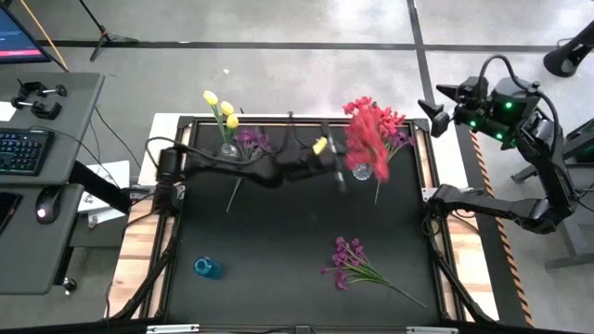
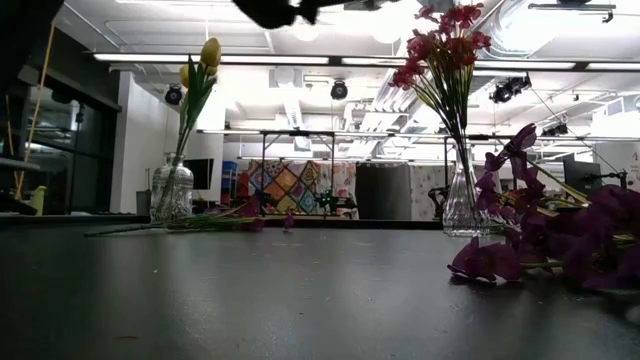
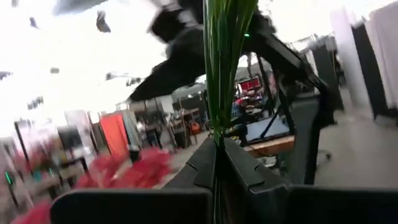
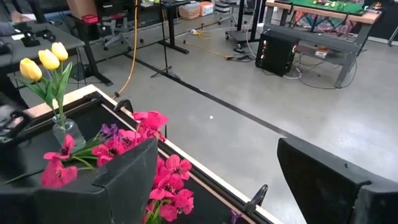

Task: Sort flowers into vase by color
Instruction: Put the red flowers into the right transparent vase

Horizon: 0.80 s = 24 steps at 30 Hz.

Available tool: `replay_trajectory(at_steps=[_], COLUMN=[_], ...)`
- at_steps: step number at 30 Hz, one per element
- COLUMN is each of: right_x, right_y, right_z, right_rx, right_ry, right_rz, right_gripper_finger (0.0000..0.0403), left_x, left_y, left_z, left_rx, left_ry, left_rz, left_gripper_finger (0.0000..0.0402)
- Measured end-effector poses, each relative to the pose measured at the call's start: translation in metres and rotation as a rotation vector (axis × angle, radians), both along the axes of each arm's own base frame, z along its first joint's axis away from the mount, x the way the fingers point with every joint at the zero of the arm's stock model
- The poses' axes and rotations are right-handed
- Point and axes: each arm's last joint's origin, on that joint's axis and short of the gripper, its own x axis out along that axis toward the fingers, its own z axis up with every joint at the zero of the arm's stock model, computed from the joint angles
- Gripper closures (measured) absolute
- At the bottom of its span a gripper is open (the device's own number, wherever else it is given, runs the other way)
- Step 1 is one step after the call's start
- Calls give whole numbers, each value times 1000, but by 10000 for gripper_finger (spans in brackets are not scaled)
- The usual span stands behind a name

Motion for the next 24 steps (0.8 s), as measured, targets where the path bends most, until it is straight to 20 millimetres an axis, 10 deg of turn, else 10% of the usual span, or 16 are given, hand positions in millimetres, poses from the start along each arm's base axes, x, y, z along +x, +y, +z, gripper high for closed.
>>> replay_trajectory(at_steps=[10,24], right_x=[-1,-1], right_y=[1,1], right_z=[-2,-2], right_rx=[15,15], right_ry=[18,19], right_rz=[-1,-1], right_gripper_finger=[82,82], left_x=[48,53], left_y=[-10,34], left_z=[-41,-58], left_rx=[200,124], left_ry=[61,138], left_rz=[25,145], left_gripper_finger=[401,401])
